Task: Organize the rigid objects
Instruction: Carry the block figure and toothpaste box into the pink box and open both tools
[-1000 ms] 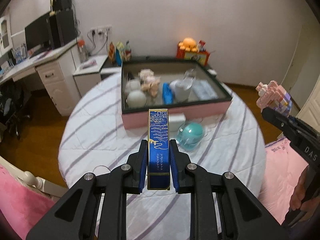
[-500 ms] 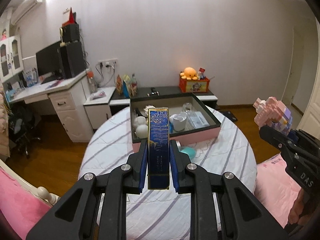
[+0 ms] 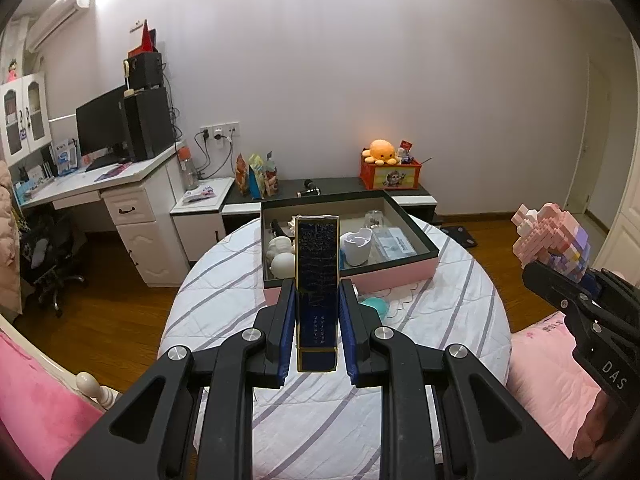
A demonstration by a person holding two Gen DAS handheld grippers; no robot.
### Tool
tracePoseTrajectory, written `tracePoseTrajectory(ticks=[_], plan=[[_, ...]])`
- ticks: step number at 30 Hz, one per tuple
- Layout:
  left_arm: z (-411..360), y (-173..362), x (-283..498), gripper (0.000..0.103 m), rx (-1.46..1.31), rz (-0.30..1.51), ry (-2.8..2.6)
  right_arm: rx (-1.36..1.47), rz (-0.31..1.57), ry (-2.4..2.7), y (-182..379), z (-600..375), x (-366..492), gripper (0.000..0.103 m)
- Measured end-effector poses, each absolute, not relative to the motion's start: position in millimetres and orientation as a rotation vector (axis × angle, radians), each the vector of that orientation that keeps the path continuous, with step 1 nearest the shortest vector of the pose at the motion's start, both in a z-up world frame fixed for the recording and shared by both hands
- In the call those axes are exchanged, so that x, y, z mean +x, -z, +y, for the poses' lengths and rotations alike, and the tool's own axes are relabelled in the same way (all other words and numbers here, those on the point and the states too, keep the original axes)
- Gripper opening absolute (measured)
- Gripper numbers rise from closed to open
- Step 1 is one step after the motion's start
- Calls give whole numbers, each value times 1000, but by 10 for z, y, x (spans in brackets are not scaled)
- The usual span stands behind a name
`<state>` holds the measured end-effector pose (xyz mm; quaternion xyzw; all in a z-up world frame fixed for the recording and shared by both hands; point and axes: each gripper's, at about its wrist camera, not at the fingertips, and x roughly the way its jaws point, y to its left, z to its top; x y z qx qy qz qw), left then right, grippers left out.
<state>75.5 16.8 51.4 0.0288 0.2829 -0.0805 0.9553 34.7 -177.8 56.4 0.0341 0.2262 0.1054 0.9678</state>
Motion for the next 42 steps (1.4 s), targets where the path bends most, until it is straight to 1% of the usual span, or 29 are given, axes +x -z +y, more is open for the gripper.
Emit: tracePoseTrajectory(ticks=[12, 23, 28, 32, 42], plan=[[185, -473, 899, 21, 60, 604, 165, 60, 487, -235, -513, -1786, 495, 29], [85, -464, 1445, 21, 123, 626, 177, 40, 534, -236, -490, -1732, 936, 29], [-3, -504, 1803, 21, 163, 618, 183, 28, 566, -283, -498, -1686, 1377, 29], [-111, -470, 2186, 21, 187, 647, 224, 28, 608, -299, -441, -1679, 1818, 29], [-420, -123, 3317, 21, 243, 773, 290, 9, 696, -295, -194, -1689, 2952, 29]])
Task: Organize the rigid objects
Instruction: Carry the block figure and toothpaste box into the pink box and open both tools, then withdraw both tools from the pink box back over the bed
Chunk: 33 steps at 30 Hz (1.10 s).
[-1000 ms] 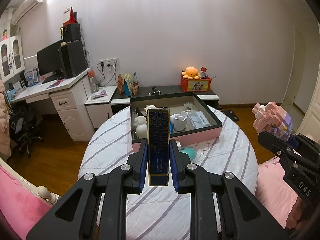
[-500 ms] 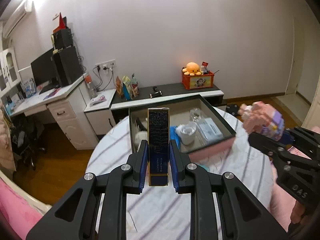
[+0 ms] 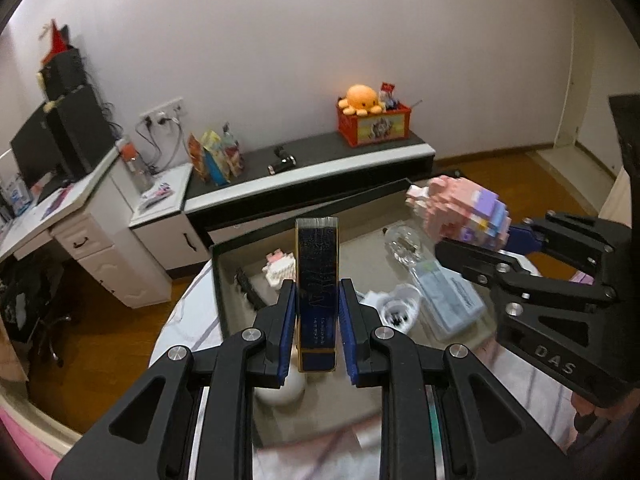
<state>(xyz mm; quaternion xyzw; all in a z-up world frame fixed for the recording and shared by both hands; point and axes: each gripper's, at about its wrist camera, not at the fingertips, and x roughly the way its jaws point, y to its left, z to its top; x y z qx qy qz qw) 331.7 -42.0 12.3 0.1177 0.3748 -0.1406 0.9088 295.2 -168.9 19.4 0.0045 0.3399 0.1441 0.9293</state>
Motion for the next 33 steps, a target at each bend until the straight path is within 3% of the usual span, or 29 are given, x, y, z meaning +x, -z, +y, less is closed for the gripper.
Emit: tracePoseTrajectory(ticks=[12, 13, 14, 15, 16, 17, 18, 19, 33], plan=[[-391, 226, 3997, 22, 233, 867, 274, -10, 869, -309, 393, -1642, 3830, 30], [-366, 231, 4011, 28, 216, 880, 278, 4, 880, -312, 407, -1651, 3838, 30], [-346, 235, 4020, 46, 200, 891, 278, 17, 889, -313, 417, -1666, 3843, 31], [-338, 237, 4038, 59, 189, 896, 275, 25, 896, -308, 423, -1677, 3842, 39], [-317, 238, 4032, 81, 181, 891, 271, 25, 893, -298, 415, -1697, 3842, 57], [-302, 223, 4014, 85, 179, 868, 260, 20, 882, -284, 399, -1708, 3823, 67], [-293, 209, 3991, 85, 186, 846, 245, 14, 873, -269, 379, -1717, 3819, 76], [-293, 203, 3980, 85, 198, 839, 233, 4, 857, -241, 352, -1729, 3799, 79], [-326, 251, 4006, 86, 230, 855, 218, 12, 879, -235, 360, -1785, 3864, 79]])
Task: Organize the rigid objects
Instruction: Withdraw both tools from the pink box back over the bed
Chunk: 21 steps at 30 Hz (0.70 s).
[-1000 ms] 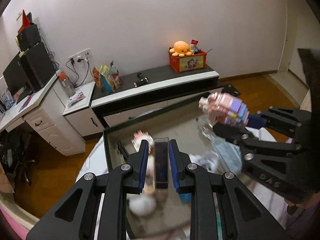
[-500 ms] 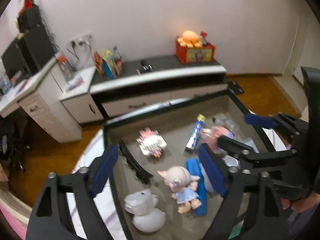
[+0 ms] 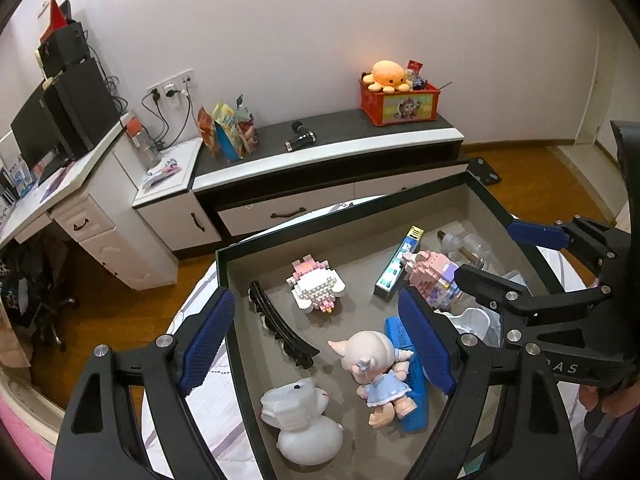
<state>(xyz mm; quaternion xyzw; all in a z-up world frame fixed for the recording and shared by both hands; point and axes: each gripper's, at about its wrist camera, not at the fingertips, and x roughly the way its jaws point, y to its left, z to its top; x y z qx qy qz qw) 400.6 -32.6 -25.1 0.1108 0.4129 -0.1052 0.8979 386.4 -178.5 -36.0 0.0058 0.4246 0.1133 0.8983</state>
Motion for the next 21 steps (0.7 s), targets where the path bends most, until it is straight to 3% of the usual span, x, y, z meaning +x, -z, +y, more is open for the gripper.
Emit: tracePoseTrajectory(ticks=[13, 21], plan=[[-195, -120, 3516, 86, 212, 780, 200, -2, 809, -201, 13, -1825, 3450, 79], [2, -542, 2677, 98, 181, 653, 147, -8, 720, -195, -433, -1843, 2703, 81]])
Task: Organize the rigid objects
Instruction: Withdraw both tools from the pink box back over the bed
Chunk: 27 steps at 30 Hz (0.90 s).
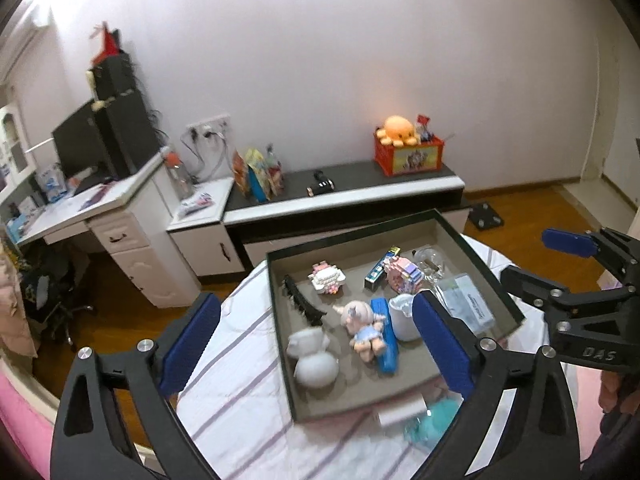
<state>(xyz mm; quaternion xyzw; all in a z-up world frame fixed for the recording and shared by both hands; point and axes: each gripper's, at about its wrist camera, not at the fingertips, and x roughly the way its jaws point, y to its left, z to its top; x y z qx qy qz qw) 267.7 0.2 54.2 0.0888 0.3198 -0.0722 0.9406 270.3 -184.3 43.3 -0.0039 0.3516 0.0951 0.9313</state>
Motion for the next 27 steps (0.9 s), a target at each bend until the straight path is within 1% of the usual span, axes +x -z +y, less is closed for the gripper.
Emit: tracePoseTrajectory(ticks=[4, 7, 14, 18, 23, 27], plan=[[110, -626, 2229, 99, 156, 624, 135, -22, 678, -204, -590, -1817, 2269, 81], [138, -656, 1906, 102, 143, 595, 113, -32, 653, -204, -667, -1794, 1903, 82], [192, -539, 1181, 103, 95, 535, 83, -28, 605, -226, -697, -1721, 1168, 82], [223, -396, 961, 103, 46, 556, 80, 9, 598, -215, -635, -1735, 886, 83], [235, -240, 763, 103, 49, 573, 44, 24, 602, -153, -473, -1800, 611, 83], [234, -229, 714, 103, 41, 576, 48, 28, 623, -140, -375, -1814, 529, 83]])
